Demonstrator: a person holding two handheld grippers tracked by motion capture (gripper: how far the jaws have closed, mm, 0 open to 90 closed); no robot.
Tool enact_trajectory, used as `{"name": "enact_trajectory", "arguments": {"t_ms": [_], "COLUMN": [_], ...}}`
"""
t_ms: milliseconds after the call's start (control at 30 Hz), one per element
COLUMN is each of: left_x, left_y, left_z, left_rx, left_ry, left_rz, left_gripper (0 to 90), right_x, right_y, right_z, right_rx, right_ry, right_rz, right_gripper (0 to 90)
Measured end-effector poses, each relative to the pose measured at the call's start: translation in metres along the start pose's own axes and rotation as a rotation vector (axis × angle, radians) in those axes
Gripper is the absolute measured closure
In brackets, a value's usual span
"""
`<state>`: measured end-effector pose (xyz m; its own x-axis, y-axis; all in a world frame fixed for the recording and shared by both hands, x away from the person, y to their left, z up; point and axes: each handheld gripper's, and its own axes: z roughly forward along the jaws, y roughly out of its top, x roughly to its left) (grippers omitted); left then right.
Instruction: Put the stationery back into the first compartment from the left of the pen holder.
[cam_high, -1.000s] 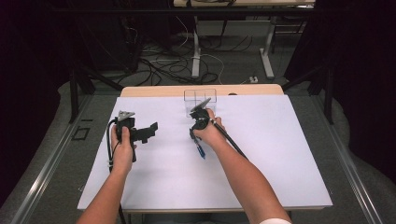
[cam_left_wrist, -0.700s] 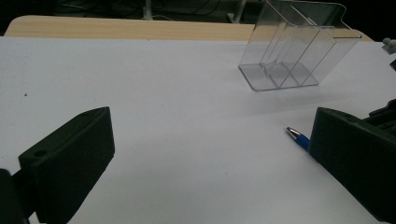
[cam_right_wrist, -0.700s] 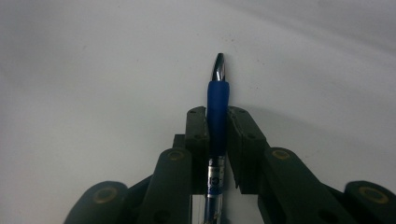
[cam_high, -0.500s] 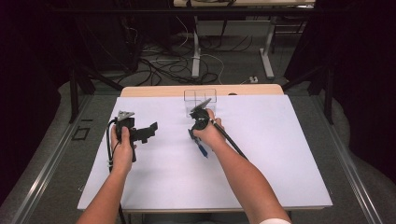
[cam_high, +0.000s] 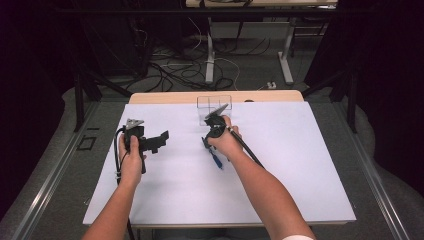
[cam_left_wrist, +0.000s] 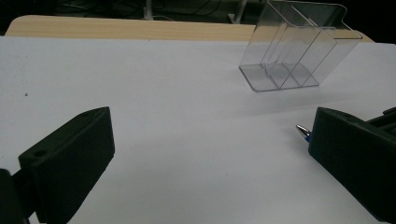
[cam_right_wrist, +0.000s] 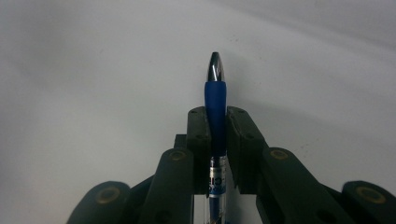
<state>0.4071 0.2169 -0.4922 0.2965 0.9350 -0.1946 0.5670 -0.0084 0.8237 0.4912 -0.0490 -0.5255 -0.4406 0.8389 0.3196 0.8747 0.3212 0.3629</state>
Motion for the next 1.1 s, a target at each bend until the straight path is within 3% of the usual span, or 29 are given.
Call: {"name": "enact_trajectory", "arguments": {"t_ms": [33, 67, 100, 133, 333, 367, 433, 867, 933, 1100], "left_x": [0.0, 0.0, -0.001, -0.001, -0.001, -0.001, -0.001, -0.001, -0.001, -0.001], "left_y": [0.0, 0.0, 0.0, 0.0, 0.0, 0.0, 0.0, 0.0, 0.0, 0.0], "left_z": [0.0, 0.0, 0.0, 0.0, 0.001, 0.001, 0.001, 0.0, 0.0, 0.0], "left_rx": [0.0, -0.001, -0.002, 0.0, -0.006, -0.005, -0.004, 0.005, 0.005, 0.005], "left_ry": [0.0, -0.001, -0.001, 0.001, 0.004, 0.005, 0.004, 0.003, 0.003, 0.004], "left_rz": [0.0, 0.0, 0.0, 0.002, 0.001, 0.001, 0.003, 0.007, 0.008, 0.007], "left_gripper": [0.2, 0.2, 0.2, 0.2, 0.2, 0.2, 0.2, 0.2, 0.2, 0.2], "right_x": [0.0, 0.0, 0.001, 0.001, 0.001, 0.001, 0.002, 0.002, 0.001, 0.0], "right_y": [0.0, -0.001, 0.001, 0.0, 0.0, -0.001, 0.0, 0.0, 0.0, 0.001], "right_z": [-0.002, 0.0, -0.005, -0.004, -0.013, -0.013, -0.016, -0.03, -0.03, -0.036], "right_rx": [-0.002, -0.041, 0.014, -0.028, -0.019, -0.048, -0.051, -0.08, -0.118, -0.139], "right_ry": [0.003, 0.02, -0.001, 0.02, 0.026, 0.041, 0.045, 0.037, 0.043, 0.041], "right_rz": [0.001, 0.003, 0.0, -0.006, -0.011, -0.019, -0.016, -0.038, -0.051, -0.042], "right_gripper": [80.2, 80.2, 80.2, 80.2, 80.2, 80.2, 80.2, 80.2, 80.2, 80.2]}}
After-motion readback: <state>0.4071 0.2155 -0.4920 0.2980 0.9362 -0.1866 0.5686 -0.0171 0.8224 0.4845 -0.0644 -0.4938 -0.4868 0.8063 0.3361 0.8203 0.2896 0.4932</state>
